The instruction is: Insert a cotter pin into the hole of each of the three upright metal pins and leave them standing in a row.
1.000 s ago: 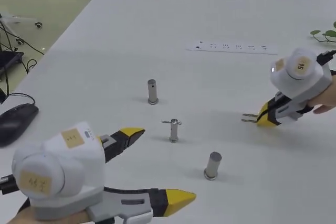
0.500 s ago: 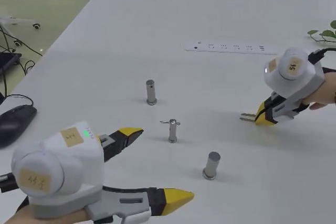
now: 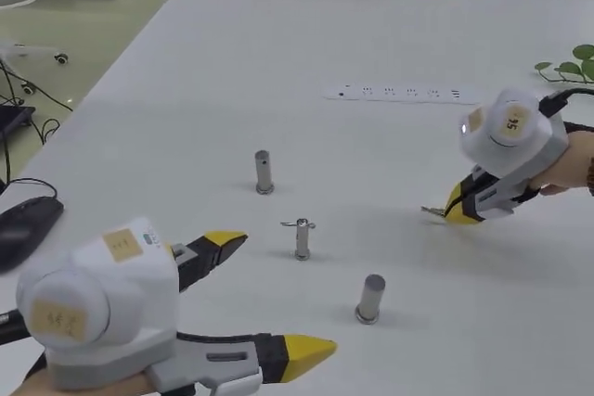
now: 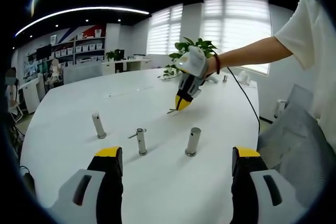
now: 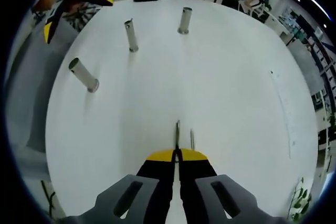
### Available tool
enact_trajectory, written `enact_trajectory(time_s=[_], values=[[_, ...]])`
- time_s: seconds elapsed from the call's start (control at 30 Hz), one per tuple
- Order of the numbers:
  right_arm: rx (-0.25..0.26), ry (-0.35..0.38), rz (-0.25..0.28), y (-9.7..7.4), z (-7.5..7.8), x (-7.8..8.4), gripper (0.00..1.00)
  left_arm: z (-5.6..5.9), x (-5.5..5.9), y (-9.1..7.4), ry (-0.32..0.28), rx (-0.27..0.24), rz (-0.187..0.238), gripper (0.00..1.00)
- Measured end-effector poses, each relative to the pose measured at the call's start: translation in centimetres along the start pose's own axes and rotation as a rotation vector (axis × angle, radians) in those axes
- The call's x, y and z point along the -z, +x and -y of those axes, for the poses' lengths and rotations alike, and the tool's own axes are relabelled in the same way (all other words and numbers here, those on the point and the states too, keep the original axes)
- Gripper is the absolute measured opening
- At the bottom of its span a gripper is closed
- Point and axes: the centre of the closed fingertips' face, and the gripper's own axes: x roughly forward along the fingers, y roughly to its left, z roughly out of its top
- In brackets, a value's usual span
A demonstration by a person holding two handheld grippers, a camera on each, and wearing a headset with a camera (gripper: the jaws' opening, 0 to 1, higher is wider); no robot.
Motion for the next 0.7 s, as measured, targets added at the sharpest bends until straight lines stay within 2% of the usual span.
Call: enact_trajectory(time_s=[0.2,0.5,0.7], values=[[0.019,-0.031,0.019,-1.2,-0.5,-1.0,0.04,0.0,-0.5,-0.2,-0.026,-0.001,0.009,0.84],[0.047,-0.088,0.063,-2.9,-1.9,-3.1,0.04,0.3,-0.8,-0.3,-0.029,0.008,-0.001,0.78],[0.065,-0.126,0.103,-3.9,-3.1,-4.8,0.04,0.3,-1.6,-0.4,-0.06,0.013,0.013,0.72]])
